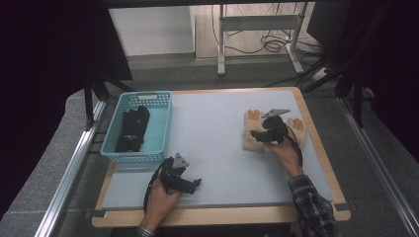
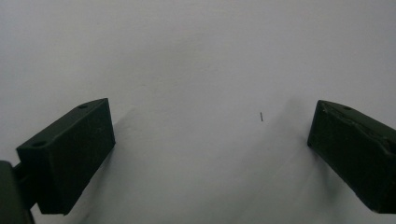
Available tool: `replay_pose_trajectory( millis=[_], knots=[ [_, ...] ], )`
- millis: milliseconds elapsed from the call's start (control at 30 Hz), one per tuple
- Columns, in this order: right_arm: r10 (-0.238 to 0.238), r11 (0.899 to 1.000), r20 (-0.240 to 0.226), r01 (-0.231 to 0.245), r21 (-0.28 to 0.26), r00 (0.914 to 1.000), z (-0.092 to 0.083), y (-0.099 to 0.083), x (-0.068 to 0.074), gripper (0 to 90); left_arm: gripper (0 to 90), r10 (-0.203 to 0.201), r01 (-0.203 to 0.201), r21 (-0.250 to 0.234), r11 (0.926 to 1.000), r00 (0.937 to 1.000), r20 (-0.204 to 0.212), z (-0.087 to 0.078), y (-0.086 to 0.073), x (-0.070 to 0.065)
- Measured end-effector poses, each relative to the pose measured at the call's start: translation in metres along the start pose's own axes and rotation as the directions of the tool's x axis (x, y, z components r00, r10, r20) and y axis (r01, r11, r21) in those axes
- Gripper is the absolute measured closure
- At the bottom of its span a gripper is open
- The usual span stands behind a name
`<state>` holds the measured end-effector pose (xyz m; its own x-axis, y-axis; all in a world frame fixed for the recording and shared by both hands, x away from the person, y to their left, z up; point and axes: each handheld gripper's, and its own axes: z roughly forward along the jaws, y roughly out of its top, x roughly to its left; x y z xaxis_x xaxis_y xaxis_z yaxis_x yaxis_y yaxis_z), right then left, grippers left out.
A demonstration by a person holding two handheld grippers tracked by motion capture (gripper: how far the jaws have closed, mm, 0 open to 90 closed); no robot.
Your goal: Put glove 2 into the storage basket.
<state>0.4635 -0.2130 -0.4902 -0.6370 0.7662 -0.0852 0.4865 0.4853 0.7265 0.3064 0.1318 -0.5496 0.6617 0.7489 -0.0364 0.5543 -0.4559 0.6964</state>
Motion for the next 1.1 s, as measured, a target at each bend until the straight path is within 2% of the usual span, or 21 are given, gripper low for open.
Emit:
replay_pose_trajectory(
  millis=[167,333,367,400,467,567,667,800,900,1000,1100],
  knots=[
    [-0.024,0.999,-0.007,0.024,0.035,0.9997,0.023,0.01,-0.004,26.9,1.0,0.0,0.0,0.001,1.0,1.0,0.0,0.0,0.0,0.0],
    [-0.037,0.997,-0.024,0.038,0.071,0.999,0.045,0.006,-0.006,23.9,1.0,0.0,0.0,0.0,1.0,1.0,0.0,0.0,0.0,0.0],
    [-0.052,0.996,-0.018,0.053,0.075,0.9985,0.049,0.004,-0.004,27.8,1.0,0.0,0.0,0.0,1.0,1.0,-0.001,0.0,0.0,0.0],
    [-0.047,0.997,-0.029,0.049,0.065,0.9985,0.049,0.003,-0.003,33.2,1.0,0.0,0.0,0.0,1.0,1.0,-0.001,0.0,0.0,0.0],
    [-0.015,0.998,-0.057,0.018,0.064,0.9982,0.048,0.002,-0.004,42.5,1.0,0.0,0.0,0.0,1.0,1.0,-0.001,0.0,0.0,0.0],
    [0.008,0.996,-0.058,-0.003,0.087,0.9983,0.045,0.004,-0.002,51.2,1.0,0.0,0.0,0.0,1.0,1.0,-0.001,0.0,0.0,0.0],
    [0.013,0.996,-0.079,-0.006,0.092,0.9968,0.043,0.005,-0.003,54.1,1.0,0.001,-0.001,0.001,1.0,1.0,-0.001,0.0,0.0,0.0],
    [0.024,0.999,-0.114,-0.019,0.048,0.9932,0.029,0.006,-0.001,54.3,1.0,0.004,-0.004,0.003,1.0,1.0,-0.001,0.0,0.0,0.0],
    [0.015,1.0,-0.144,-0.014,0.005,0.9895,0.012,0.009,0.008,54.1,1.0,0.004,-0.004,0.003,1.0,1.0,-0.001,0.0,0.0,0.0],
    [-0.017,1.0,-0.167,0.013,-0.021,0.9859,-0.006,0.011,0.023,53.7,1.0,0.001,-0.001,0.002,1.0,1.0,-0.001,0.0,0.0,0.0],
    [-0.022,0.999,-0.212,0.014,-0.042,0.9771,-0.022,0.011,0.04,52.8,1.0,0.002,-0.002,0.002,1.0,1.0,-0.002,0.0,0.0,0.0]
  ],
)
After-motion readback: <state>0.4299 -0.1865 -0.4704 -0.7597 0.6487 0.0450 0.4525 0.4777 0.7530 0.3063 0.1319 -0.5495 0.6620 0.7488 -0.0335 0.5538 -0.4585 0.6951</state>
